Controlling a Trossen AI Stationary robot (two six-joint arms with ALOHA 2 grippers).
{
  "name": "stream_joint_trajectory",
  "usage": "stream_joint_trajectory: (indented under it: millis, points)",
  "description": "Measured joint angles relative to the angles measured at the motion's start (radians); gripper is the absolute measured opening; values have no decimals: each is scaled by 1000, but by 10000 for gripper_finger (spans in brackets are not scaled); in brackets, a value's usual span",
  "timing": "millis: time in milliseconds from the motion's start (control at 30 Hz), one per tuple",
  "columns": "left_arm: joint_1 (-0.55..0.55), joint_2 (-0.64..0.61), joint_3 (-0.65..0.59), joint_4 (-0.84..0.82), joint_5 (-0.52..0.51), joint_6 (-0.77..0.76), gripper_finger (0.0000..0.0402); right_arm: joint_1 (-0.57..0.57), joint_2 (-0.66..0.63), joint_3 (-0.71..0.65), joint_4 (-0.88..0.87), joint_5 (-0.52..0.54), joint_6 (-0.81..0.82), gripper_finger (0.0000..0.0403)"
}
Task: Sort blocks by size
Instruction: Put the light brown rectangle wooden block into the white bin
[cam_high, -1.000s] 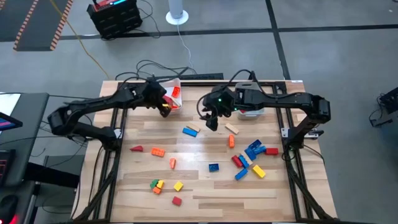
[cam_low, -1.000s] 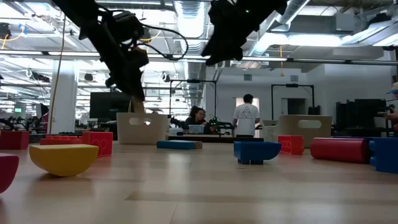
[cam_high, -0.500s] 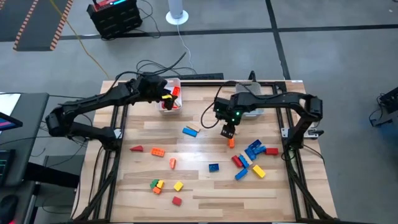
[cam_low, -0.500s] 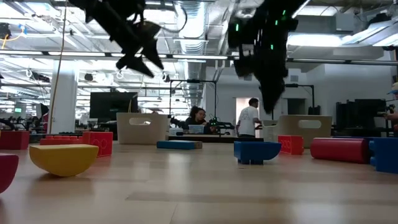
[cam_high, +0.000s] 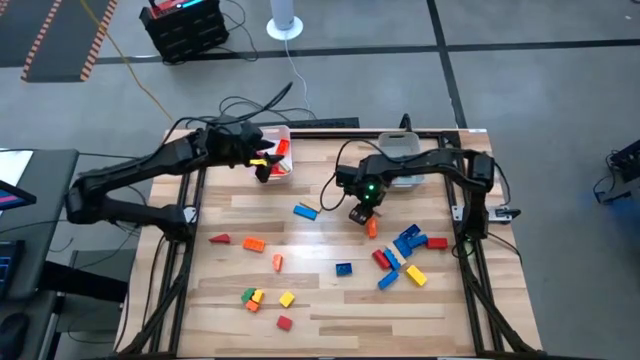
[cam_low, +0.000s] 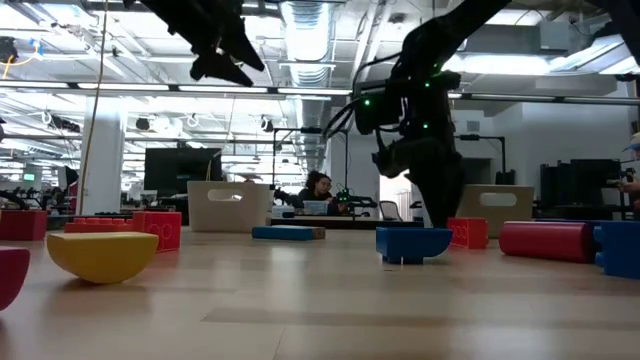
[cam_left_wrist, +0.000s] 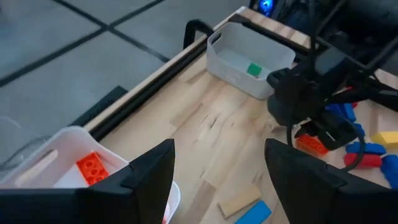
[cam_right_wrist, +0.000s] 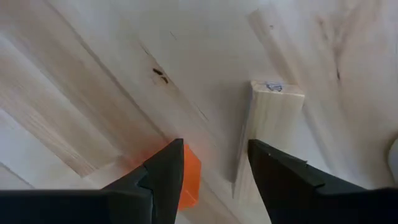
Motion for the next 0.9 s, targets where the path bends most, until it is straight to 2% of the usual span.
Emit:
stream_joint_trajectory:
  millis: [233,467,667,900]
  points:
    - [0,-35,0,-55,1,63,245,36,16,15,7,9,27,224]
    - [0,-35,0,-104,1,77,245,71,-12,117,-13,34,-4,224]
    - [0,-34,0,-91,-2,66,245,34,-9,138,-39,111,-42,224]
    - [0,-34,0,-89,-5,9,245,-65,-9,138,-75,162,-74,224]
